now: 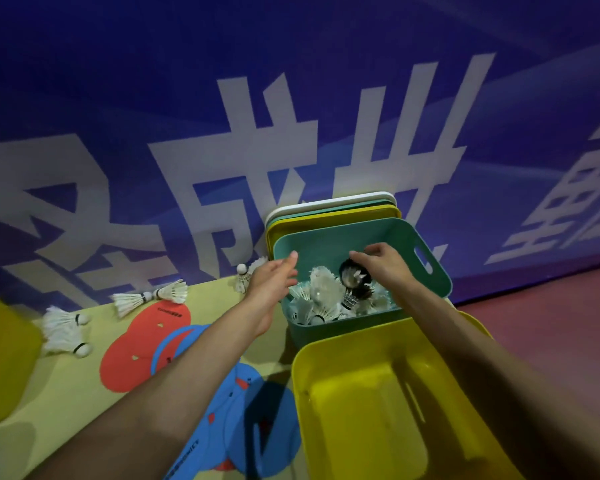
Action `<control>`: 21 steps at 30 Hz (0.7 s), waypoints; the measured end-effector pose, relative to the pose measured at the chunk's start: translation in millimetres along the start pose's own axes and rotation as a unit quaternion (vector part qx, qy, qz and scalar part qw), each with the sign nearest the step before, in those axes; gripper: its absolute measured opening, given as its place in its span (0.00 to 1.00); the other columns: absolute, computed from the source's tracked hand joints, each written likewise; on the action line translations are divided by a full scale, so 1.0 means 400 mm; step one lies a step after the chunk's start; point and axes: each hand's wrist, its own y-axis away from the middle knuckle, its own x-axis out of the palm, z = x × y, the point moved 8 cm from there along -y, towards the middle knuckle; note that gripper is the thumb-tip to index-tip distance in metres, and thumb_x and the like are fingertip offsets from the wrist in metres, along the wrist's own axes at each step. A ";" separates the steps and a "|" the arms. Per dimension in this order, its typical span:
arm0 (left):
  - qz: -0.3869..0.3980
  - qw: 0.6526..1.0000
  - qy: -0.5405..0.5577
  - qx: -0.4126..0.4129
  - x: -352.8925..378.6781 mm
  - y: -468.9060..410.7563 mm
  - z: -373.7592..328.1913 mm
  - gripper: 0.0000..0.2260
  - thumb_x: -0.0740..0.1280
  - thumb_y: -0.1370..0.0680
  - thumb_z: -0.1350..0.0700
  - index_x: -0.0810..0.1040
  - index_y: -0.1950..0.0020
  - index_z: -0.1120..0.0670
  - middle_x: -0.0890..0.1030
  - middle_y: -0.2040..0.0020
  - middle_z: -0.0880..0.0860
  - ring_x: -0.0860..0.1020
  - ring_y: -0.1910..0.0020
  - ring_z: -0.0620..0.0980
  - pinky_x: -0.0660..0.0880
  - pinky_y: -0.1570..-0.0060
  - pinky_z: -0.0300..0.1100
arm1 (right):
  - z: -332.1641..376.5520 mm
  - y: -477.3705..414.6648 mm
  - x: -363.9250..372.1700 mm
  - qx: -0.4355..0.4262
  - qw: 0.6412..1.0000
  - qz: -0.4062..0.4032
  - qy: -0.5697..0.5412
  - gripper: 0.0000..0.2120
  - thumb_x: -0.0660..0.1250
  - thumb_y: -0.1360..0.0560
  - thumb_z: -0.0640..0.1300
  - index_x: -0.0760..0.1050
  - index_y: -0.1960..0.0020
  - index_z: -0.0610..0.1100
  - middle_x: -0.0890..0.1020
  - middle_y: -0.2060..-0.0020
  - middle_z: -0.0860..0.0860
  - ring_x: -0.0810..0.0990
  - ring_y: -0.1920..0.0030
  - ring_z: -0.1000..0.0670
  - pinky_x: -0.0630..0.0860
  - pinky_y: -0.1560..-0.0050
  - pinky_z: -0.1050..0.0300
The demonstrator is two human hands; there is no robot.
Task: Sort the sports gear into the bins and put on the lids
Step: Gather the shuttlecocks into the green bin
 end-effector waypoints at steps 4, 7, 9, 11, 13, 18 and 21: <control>-0.019 1.000 -0.011 0.013 -0.056 -0.001 -0.011 0.20 0.65 0.21 0.47 0.74 0.35 0.58 0.81 0.42 0.55 0.79 0.43 0.50 0.73 0.37 0.45 | 0.039 -0.007 0.031 -0.026 0.999 -0.004 0.025 0.20 0.69 0.26 0.48 0.73 0.37 0.41 0.78 0.40 0.46 0.77 0.43 0.47 0.74 0.40 0.49; -0.038 0.999 -0.017 0.020 -0.124 -0.005 -0.017 0.16 0.65 0.21 0.50 0.77 0.38 0.57 0.82 0.47 0.53 0.80 0.46 0.50 0.75 0.41 0.44 | 0.094 -0.008 0.095 -0.057 0.997 0.008 0.044 0.17 0.68 0.25 0.45 0.75 0.38 0.41 0.79 0.41 0.46 0.77 0.44 0.48 0.74 0.41 0.52; -0.047 0.998 -0.019 0.025 -0.174 -0.005 -0.022 0.12 0.66 0.21 0.52 0.78 0.40 0.57 0.82 0.48 0.53 0.81 0.47 0.49 0.75 0.48 0.38 | 0.139 -0.001 0.150 -0.079 0.995 0.020 0.052 0.16 0.68 0.24 0.44 0.76 0.38 0.42 0.80 0.43 0.47 0.77 0.46 0.50 0.73 0.44 0.54; -0.059 0.998 -0.027 0.026 -0.231 -0.005 -0.022 0.09 0.66 0.22 0.54 0.80 0.44 0.55 0.83 0.48 0.53 0.81 0.49 0.48 0.74 0.53 0.36 | 0.179 0.004 0.216 -0.094 0.993 0.039 0.059 0.14 0.68 0.24 0.44 0.76 0.39 0.43 0.81 0.45 0.48 0.77 0.47 0.50 0.73 0.47 0.56; -0.072 0.997 -0.031 0.026 -0.289 -0.009 -0.017 0.05 0.66 0.22 0.56 0.81 0.50 0.52 0.83 0.50 0.52 0.81 0.51 0.47 0.73 0.54 0.36 | 0.219 0.010 0.287 -0.109 0.989 0.062 0.076 0.14 0.68 0.25 0.45 0.77 0.40 0.44 0.81 0.47 0.48 0.78 0.48 0.50 0.73 0.47 0.56; -0.100 0.994 -0.042 0.014 -0.449 -0.022 0.022 0.06 0.66 0.23 0.60 0.81 0.48 0.55 0.82 0.53 0.51 0.80 0.57 0.44 0.71 0.61 0.30 | 0.303 0.023 0.483 -0.155 0.972 0.123 0.127 0.12 0.67 0.25 0.43 0.77 0.42 0.42 0.82 0.49 0.48 0.78 0.51 0.51 0.72 0.50 0.59; -0.129 0.991 -0.033 -0.006 -0.560 -0.031 0.065 0.07 0.66 0.24 0.62 0.81 0.49 0.56 0.82 0.52 0.53 0.80 0.56 0.47 0.74 0.54 0.34 | 0.326 0.025 0.603 -0.157 0.964 0.157 0.150 0.14 0.68 0.25 0.44 0.77 0.41 0.43 0.82 0.52 0.49 0.79 0.49 0.49 0.74 0.46 0.56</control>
